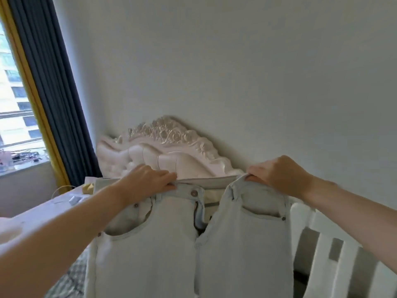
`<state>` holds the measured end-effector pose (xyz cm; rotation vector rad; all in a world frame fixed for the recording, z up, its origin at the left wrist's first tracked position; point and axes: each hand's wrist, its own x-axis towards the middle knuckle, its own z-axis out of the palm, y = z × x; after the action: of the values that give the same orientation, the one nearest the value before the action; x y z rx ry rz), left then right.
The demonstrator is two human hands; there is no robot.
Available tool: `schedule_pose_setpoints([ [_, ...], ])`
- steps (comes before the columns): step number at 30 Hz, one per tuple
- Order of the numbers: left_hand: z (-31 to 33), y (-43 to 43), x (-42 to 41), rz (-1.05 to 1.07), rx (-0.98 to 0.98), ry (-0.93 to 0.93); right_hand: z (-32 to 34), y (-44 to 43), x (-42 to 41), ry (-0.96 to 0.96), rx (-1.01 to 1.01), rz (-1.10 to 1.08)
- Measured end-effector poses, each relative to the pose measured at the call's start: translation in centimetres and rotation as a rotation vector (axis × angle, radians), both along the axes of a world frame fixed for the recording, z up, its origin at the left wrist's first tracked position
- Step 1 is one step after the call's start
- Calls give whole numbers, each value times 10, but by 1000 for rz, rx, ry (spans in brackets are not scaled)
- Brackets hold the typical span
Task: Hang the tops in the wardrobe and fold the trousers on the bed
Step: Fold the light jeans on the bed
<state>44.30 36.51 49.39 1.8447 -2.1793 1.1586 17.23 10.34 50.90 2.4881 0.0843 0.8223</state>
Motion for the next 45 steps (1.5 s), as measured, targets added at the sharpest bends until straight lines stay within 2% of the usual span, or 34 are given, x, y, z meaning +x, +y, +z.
schedule_pose_setpoints([
  [5, -106, -25, 52, -6, 29, 96, -103, -32, 54, 2, 0, 75],
  [10, -180, -37, 87, 14, 96, 185, -163, -46, 93, 42, 54, 40],
  [17, -218, -52, 116, 6, 187, 261, -205, -75, 146, 125, 179, 53],
  [22, -222, -79, 160, 141, 361, 350, -209, -118, 206, 148, 218, 148],
  [25, -223, -117, 205, 208, 363, 302, -211, -159, 257, 179, 228, 190],
  [28, -241, -168, 258, 377, 341, 167, -226, -200, 313, 170, 106, 50],
  [30, -273, -204, 287, 497, 294, 26, -261, -220, 351, 149, 21, -48],
  [31, -295, -222, 296, 561, 262, 28, -287, -225, 368, 147, -16, -86],
  [35, -421, -273, 313, 866, 299, 249, -400, -240, 411, 151, -154, -116],
  [38, -489, -282, 318, 925, 193, 447, -465, -257, 422, 73, -164, -45],
  [43, -503, -297, 336, 935, 132, 660, -498, -279, 432, 70, -196, 24],
  [45, -497, -299, 327, 947, 56, 684, -500, -281, 428, 77, -133, 34],
])
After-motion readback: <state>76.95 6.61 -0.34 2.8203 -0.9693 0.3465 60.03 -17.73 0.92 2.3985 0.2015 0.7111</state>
